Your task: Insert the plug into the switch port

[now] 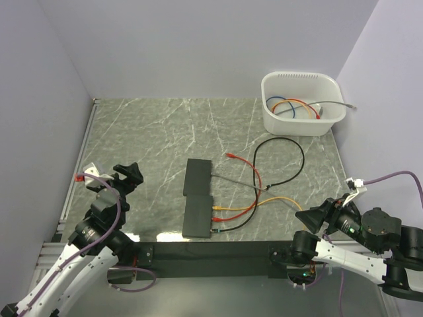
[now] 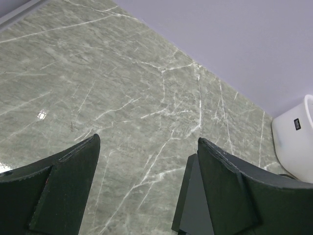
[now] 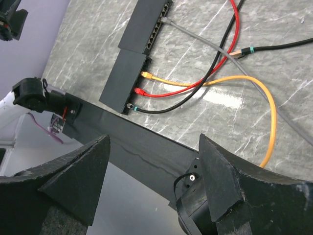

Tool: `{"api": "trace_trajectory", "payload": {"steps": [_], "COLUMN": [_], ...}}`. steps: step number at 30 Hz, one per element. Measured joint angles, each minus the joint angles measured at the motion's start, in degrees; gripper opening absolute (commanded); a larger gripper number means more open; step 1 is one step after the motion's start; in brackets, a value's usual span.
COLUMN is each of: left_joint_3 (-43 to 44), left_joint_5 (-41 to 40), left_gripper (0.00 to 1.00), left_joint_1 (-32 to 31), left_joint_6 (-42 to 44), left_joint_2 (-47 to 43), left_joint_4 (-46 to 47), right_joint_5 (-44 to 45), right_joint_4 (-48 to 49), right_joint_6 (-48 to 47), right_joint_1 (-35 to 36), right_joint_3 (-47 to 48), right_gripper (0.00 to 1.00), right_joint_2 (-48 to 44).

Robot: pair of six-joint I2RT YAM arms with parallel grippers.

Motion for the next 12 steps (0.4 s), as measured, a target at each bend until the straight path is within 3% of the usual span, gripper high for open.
{"api": "trace_trajectory", "payload": {"steps": [12], "left_joint_3": [0.0], "left_joint_5": [0.0], "left_gripper": [0.87], "left_joint_1": [-0.1], "left_joint_6": [-0.2], "left_joint_2": [-0.3], "left_joint_4": [0.0], "right_joint_5": [0.6], "right_joint_4": [0.0], "right_joint_6": [0.6], "right_joint_1": [0.0], "right_joint_3": [0.0], "right_gripper": [0.76], "right_joint_2": [0.0]}}
